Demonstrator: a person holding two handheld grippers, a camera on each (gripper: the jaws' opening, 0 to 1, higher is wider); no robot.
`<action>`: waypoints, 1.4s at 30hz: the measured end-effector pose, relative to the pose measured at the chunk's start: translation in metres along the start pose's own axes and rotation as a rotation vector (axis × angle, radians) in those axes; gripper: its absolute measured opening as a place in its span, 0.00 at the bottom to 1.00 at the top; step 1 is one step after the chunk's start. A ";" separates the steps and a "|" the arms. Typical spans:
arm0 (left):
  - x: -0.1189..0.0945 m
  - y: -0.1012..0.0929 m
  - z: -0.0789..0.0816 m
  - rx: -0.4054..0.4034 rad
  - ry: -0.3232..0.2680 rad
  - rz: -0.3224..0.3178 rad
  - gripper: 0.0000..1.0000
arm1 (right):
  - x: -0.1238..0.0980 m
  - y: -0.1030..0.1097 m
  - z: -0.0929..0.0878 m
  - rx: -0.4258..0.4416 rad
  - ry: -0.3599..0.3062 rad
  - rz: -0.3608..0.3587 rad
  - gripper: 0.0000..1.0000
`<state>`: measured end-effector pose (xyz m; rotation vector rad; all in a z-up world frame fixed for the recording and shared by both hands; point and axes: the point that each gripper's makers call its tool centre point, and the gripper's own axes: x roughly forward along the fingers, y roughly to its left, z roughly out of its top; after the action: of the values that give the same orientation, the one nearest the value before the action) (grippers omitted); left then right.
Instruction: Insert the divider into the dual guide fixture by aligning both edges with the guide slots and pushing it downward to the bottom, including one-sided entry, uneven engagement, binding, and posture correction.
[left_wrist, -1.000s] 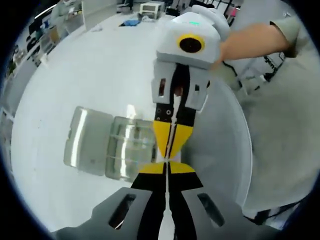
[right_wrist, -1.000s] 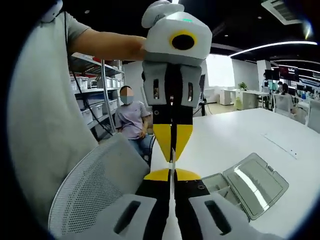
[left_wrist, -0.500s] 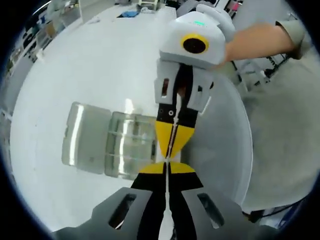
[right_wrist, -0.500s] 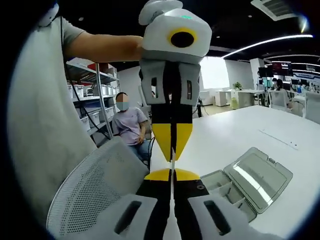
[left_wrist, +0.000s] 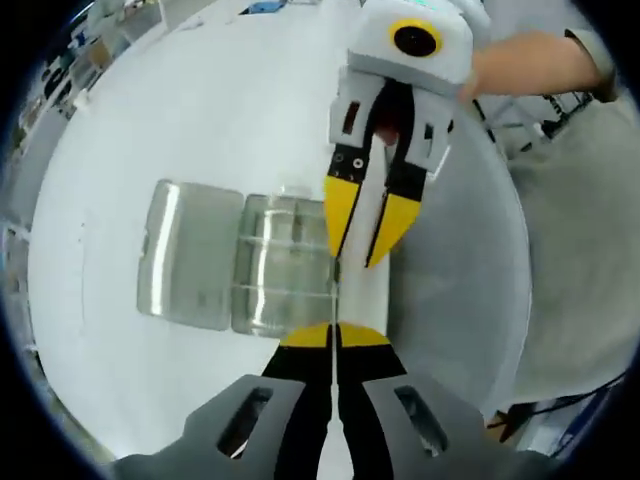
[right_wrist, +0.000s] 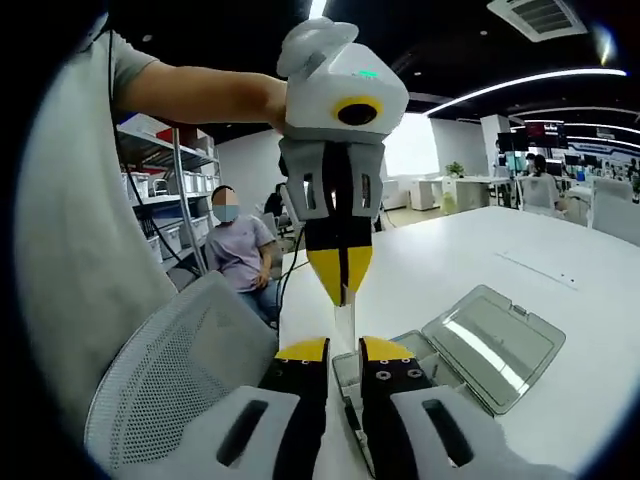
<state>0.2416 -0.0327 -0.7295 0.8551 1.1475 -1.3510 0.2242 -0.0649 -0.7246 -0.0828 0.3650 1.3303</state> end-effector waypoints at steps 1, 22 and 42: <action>0.000 0.002 -0.001 -0.001 0.005 0.004 0.00 | -0.001 0.000 -0.001 0.004 0.002 0.001 0.09; 0.015 0.022 -0.007 0.031 0.096 0.086 0.00 | -0.023 -0.012 -0.025 0.001 0.133 -0.111 0.31; 0.030 0.030 -0.009 0.062 0.140 0.120 0.00 | -0.038 -0.011 -0.041 -0.015 0.200 -0.142 0.45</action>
<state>0.2662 -0.0304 -0.7653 1.0607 1.1469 -1.2488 0.2192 -0.1140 -0.7528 -0.2519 0.5093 1.1877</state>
